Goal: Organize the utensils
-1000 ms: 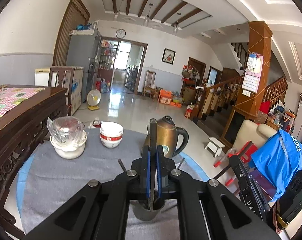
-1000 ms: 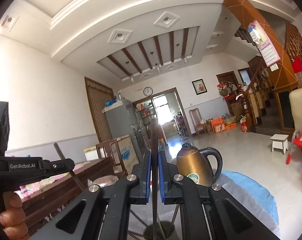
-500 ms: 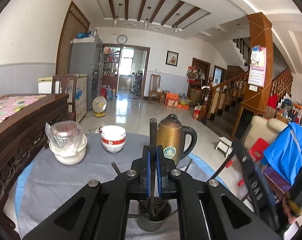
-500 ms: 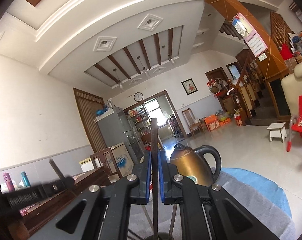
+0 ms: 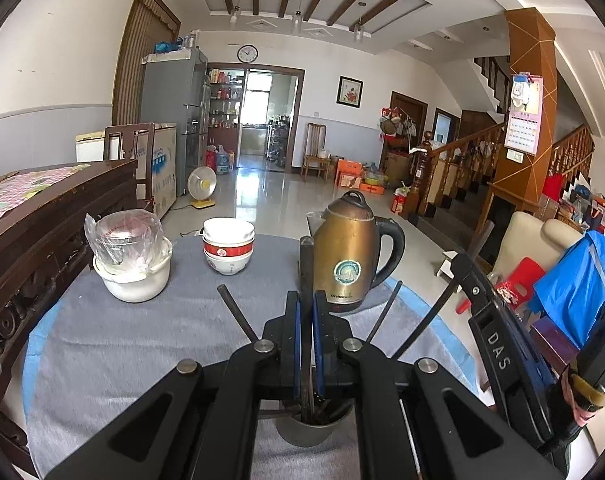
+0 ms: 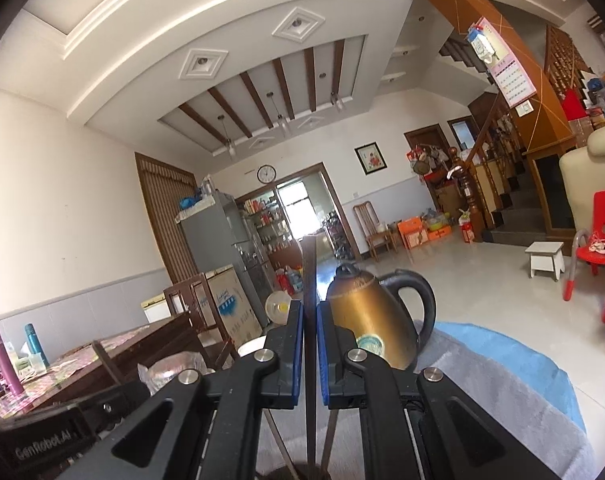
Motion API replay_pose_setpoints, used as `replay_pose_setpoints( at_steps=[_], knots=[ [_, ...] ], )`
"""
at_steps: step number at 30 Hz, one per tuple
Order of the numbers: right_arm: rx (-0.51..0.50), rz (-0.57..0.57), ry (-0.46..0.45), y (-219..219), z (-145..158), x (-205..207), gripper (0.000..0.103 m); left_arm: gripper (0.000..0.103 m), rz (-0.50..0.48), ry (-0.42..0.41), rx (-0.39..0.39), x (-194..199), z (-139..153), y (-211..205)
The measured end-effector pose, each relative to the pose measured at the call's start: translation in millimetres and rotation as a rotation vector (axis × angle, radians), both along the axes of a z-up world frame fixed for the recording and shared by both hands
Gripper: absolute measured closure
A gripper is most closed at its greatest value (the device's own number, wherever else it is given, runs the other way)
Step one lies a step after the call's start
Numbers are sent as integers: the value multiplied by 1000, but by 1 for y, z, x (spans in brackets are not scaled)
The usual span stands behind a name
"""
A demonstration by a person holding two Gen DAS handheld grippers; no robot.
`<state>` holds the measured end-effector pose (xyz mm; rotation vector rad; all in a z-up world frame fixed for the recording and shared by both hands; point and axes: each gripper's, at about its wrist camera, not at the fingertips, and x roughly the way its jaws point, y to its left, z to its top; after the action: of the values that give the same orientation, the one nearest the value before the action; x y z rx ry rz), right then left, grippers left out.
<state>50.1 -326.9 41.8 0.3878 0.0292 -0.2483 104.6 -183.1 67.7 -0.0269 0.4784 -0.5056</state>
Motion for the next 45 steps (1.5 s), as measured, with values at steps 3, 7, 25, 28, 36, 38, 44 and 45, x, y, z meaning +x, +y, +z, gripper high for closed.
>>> replay_pose_setpoints(
  at_steps=[3,7,25,28,36,38,44,45],
  knots=[
    [9,18,25,-2,-5,-3,95,97,-2,3,8,-2,-2,1],
    [33,51,66,-3,-12,-4,95,97,8,11,48,-7,-3,2],
    [276,147,115,-10,-30,-41,88,28,195,-157,251,-66,5,51],
    [287,148,122,-4,-34,-51,85,24,213,-189,263,-79,8,60],
    [262,141,149,19,-35,-74,75,18,241,-238,277,-105,14,80],
    [251,140,154,24,-33,-78,75,18,245,-240,280,-111,15,84],
    [217,143,180,37,-28,-88,75,16,261,-240,296,-124,15,93],
    [209,144,183,39,-27,-90,75,15,265,-239,298,-126,15,95]
  ],
)
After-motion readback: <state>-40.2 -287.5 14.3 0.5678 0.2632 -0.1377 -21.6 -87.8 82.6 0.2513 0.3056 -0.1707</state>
